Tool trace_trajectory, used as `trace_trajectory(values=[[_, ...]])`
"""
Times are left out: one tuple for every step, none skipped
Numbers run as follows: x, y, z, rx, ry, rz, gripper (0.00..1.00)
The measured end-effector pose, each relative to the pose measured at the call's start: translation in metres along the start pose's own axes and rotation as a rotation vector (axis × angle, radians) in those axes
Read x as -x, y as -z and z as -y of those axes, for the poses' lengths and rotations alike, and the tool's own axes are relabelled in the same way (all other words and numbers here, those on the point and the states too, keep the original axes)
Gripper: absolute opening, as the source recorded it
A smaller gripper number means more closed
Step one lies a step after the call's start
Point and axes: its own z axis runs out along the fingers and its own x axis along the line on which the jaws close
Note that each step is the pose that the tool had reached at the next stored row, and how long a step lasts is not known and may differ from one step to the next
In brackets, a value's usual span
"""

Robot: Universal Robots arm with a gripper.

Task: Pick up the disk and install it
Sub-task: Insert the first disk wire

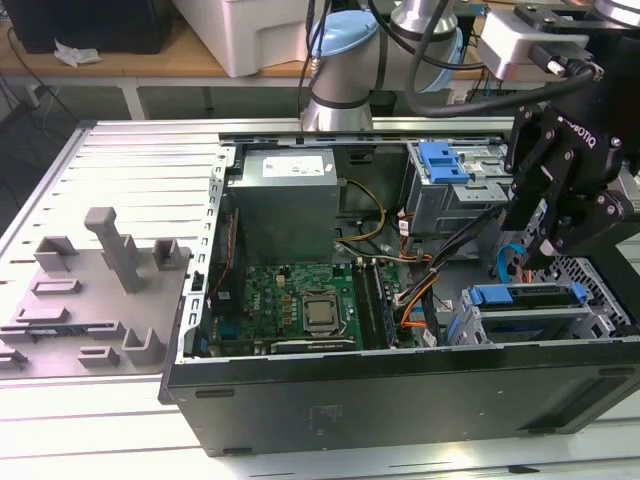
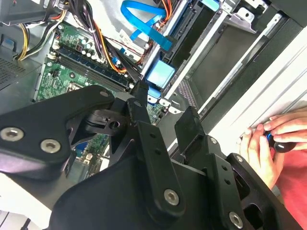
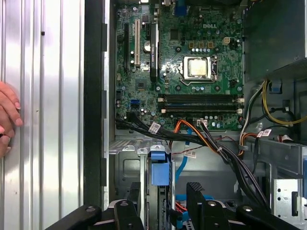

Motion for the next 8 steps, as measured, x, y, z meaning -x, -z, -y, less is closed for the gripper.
trace_trajectory(values=[[0.0010, 0.0000, 0.0001, 0.0000, 0.000, -0.0014, 0.51], [0.0021, 0.0000, 0.0002, 0.0000, 0.000, -0.0028, 0.51], [0.0030, 0.0000, 0.0006, 0.0000, 0.000, -0.0038, 0.51], [0.0050, 0.0002, 0.0022, -0.0001, 0.000, -0.0060, 0.51], [0.0057, 0.0002, 0.0037, 0.0000, -0.001, -0.0070, 0.51], [0.0063, 0.0002, 0.0055, -0.0001, -0.001, -0.0081, 0.51], [0.0078, 0.0005, 0.0133, 0.0001, -0.004, -0.0123, 0.51], [0.0086, 0.0005, 0.0169, 0.0002, -0.007, -0.0135, 0.51]])
